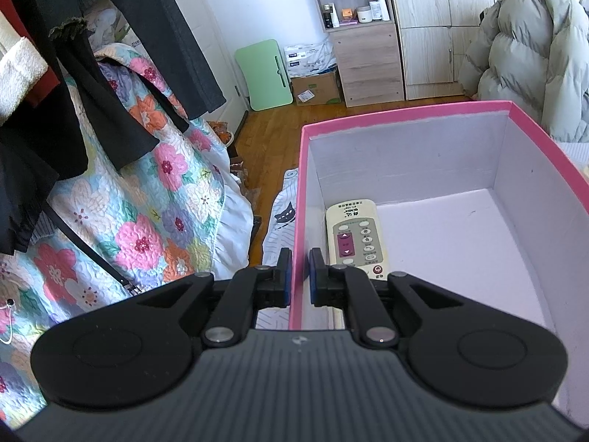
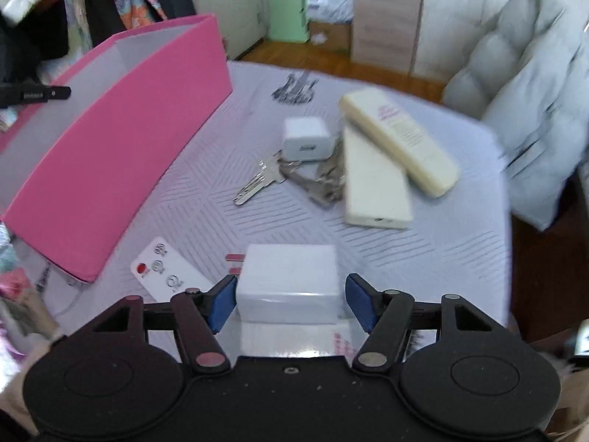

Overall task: Organize rigid objects
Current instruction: 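Grasp the white square charger block with the right tool, then place the charger block into the box and open the right tool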

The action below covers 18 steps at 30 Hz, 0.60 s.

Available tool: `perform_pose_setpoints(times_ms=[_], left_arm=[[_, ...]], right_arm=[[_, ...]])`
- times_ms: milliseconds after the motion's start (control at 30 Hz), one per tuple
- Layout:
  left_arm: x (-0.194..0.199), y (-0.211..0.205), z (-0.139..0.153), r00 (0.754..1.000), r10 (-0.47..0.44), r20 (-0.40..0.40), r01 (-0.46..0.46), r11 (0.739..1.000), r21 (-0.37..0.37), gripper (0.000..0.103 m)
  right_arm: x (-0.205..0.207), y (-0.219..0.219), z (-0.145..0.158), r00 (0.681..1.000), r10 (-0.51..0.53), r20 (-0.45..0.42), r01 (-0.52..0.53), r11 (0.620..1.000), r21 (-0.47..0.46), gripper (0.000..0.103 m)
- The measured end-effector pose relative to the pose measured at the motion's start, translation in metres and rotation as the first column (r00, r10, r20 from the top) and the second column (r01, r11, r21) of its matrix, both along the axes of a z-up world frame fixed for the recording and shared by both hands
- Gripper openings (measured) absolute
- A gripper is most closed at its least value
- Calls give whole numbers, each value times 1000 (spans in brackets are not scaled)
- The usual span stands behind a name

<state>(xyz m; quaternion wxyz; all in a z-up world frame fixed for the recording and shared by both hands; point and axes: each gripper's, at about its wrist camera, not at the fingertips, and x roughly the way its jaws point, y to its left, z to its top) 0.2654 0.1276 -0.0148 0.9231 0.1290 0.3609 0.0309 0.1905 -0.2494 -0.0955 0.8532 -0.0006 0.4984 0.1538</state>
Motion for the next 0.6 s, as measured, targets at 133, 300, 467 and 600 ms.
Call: perform_pose_setpoints(times_ms=[133,300,467,600], left_arm=[[1,1,1,1000,5,0,-5,1000,-11,8],[1,-1,0,1000,3,1,-3,1000,1,8],[0,-2,0,1000,2,2,-2,1000,6,8],[0,-2,0,1000,3,3,-3,1000,5,8]], right_arm=[[10,1,-5,1000,-17,6,17,1000,12,64],[4,12,16,994,-51,95,49,999,20,64],[-5,40,63,972,4,234,-22,997,75,64],[-10,79,98,932,117,344,-143,988,52,64]])
